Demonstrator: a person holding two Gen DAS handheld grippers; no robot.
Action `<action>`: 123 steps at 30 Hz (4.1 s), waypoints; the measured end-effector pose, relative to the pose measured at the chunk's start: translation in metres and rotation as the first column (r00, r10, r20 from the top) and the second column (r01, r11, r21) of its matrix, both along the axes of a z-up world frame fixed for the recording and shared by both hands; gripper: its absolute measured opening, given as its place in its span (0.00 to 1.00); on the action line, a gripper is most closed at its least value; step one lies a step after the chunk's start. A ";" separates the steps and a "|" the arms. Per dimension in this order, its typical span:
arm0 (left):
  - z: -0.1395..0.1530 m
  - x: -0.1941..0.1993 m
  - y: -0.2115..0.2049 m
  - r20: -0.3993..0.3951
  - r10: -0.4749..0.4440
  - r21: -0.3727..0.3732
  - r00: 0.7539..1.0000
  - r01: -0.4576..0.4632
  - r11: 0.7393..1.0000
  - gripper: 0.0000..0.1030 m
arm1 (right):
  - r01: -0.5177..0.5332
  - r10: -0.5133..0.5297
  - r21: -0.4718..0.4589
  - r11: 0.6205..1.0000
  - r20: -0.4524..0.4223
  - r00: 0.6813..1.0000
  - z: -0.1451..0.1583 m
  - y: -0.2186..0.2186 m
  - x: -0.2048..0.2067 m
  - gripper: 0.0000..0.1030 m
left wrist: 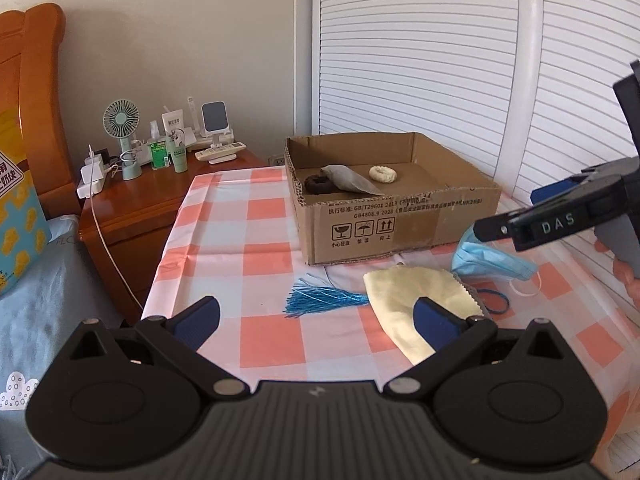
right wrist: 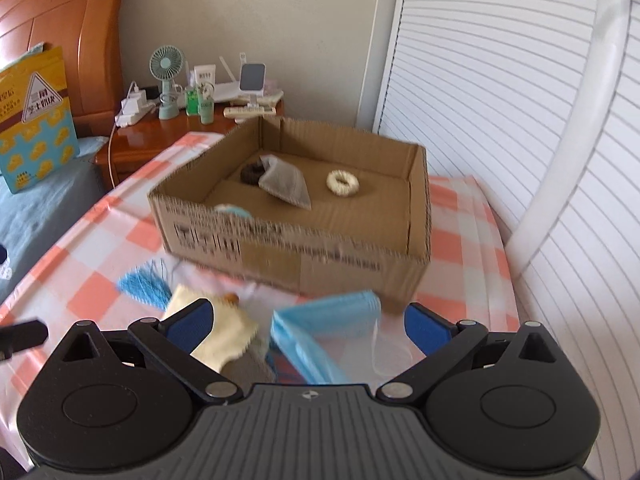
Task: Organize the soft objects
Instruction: 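Move the right gripper back toward the yellow cloth and mask, then close the left gripper on the edge of the yellow cloth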
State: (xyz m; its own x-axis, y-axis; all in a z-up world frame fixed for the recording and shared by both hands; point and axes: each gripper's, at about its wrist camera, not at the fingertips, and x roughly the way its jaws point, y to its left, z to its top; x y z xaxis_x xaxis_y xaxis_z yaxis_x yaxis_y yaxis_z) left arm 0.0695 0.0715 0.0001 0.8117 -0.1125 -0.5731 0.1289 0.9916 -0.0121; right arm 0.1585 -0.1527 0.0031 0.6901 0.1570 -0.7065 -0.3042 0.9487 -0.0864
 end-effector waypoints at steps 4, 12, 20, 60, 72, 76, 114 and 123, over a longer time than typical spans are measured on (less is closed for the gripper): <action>-0.003 0.000 -0.003 -0.012 -0.013 0.003 1.000 0.013 1.000 0.99 | 0.023 -0.023 -0.006 1.000 -0.046 0.999 -0.017 -0.008 -0.018 1.00; -0.007 -0.001 -0.006 -0.027 -0.021 0.001 0.999 0.021 1.000 0.99 | -0.053 0.054 0.009 0.999 -0.173 0.983 -0.047 -0.009 -0.053 1.00; -0.009 -0.001 -0.011 -0.040 -0.031 0.010 0.999 0.031 0.999 0.99 | -0.133 0.132 0.012 0.991 -0.207 0.969 -0.062 0.023 -0.065 1.00; -0.027 0.035 -0.060 -0.153 -0.195 0.008 0.969 0.198 0.980 0.99 | -0.064 0.066 0.024 0.998 -0.084 0.994 -0.075 -0.018 -0.071 1.00; -0.050 0.074 -0.093 -0.199 -0.188 0.084 0.962 0.208 0.975 1.00 | -0.078 0.080 0.034 0.996 -0.064 0.995 -0.075 -0.022 -0.076 1.00; -0.049 0.071 -0.072 -0.188 -0.127 0.113 0.974 0.150 0.982 1.00 | -0.081 0.083 0.036 0.996 -0.063 0.995 -0.076 -0.022 -0.076 1.00; -0.069 0.063 -0.036 -0.217 -0.106 0.012 0.970 0.111 0.994 0.76 | -0.028 0.028 0.000 1.000 -0.050 0.998 -0.065 -0.038 -0.075 0.62; -0.070 0.062 -0.035 -0.212 -0.119 0.009 0.970 0.124 0.992 0.76 | -0.144 0.145 0.035 0.989 -0.056 0.988 -0.066 -0.024 -0.067 0.43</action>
